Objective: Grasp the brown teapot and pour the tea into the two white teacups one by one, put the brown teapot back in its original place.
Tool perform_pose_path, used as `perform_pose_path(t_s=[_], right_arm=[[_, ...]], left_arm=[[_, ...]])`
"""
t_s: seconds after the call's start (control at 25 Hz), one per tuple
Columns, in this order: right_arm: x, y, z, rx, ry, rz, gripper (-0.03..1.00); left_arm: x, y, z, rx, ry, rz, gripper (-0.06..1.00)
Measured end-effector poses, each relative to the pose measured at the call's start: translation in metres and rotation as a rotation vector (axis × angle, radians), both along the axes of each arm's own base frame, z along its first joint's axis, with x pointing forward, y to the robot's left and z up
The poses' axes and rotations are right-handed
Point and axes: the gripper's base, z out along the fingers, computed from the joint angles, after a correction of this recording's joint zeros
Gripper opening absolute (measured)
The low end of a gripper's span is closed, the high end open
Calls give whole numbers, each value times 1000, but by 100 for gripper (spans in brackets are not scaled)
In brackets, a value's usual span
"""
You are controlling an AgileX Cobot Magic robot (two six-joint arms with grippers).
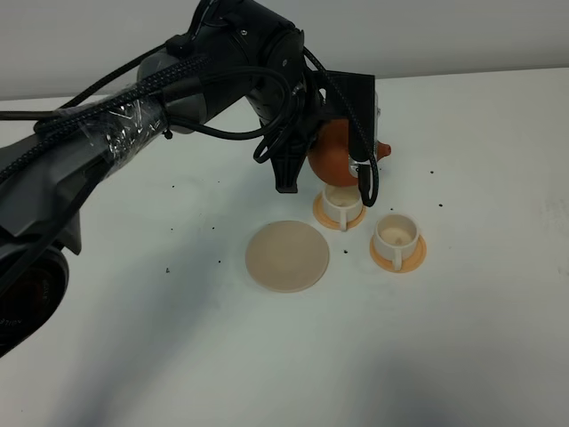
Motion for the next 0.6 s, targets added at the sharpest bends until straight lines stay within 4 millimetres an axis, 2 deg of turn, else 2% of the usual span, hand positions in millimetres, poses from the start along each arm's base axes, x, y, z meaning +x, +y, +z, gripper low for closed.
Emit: perform_pose_path(t_s=[0.24, 0.6], right_arm=[[0, 0, 0, 0, 0, 0, 24], [0, 0, 0, 0, 0, 0, 24]], left_arm=[[-2, -12, -7, 5, -23, -64, 13], [-1, -15, -12, 49, -51, -174, 13]])
